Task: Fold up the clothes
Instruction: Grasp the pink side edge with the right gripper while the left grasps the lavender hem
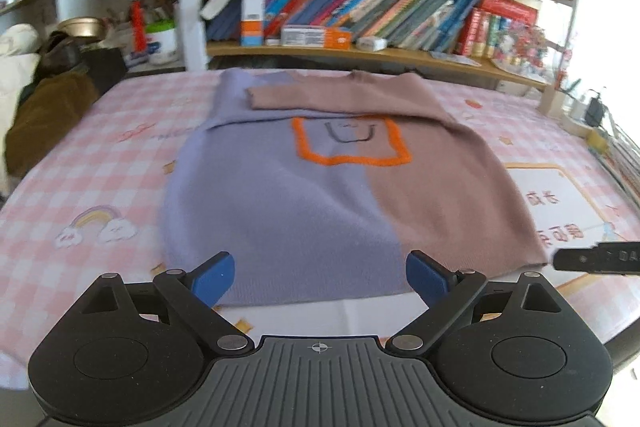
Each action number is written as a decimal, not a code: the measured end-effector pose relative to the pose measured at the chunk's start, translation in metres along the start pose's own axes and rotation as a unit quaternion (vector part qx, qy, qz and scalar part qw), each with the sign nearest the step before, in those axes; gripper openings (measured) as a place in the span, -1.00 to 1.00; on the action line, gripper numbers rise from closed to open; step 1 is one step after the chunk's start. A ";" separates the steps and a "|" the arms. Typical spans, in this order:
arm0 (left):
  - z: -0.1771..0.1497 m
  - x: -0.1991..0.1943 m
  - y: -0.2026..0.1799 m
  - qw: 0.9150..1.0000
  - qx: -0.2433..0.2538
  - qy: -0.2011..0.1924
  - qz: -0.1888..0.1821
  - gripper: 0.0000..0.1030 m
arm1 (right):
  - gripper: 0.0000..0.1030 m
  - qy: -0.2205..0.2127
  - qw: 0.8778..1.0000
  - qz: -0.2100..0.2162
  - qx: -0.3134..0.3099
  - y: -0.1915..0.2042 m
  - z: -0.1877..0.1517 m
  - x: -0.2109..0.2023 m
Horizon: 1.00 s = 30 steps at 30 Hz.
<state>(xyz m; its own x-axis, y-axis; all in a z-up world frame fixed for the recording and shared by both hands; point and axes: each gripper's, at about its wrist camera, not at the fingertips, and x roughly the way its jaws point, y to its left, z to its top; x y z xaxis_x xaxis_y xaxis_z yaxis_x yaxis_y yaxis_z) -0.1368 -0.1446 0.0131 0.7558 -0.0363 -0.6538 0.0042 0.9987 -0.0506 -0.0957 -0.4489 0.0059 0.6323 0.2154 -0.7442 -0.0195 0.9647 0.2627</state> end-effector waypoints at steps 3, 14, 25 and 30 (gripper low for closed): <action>-0.003 -0.003 0.011 1.000 -0.016 0.000 0.024 0.84 | 0.35 0.004 1.000 0.000 0.005 -0.007 -0.006 -0.003; -0.002 0.000 0.058 0.994 -0.067 0.006 0.091 0.76 | 0.35 0.005 1.000 -0.004 0.029 -0.016 -0.001 0.008; 0.004 0.036 0.087 0.989 -0.108 0.052 0.093 -0.18 | 0.09 0.018 1.000 -0.004 0.021 -0.009 0.013 0.030; 0.005 0.049 0.091 0.986 -0.117 0.078 0.085 -0.36 | -0.21 0.023 1.000 -0.003 0.002 -0.001 0.018 0.039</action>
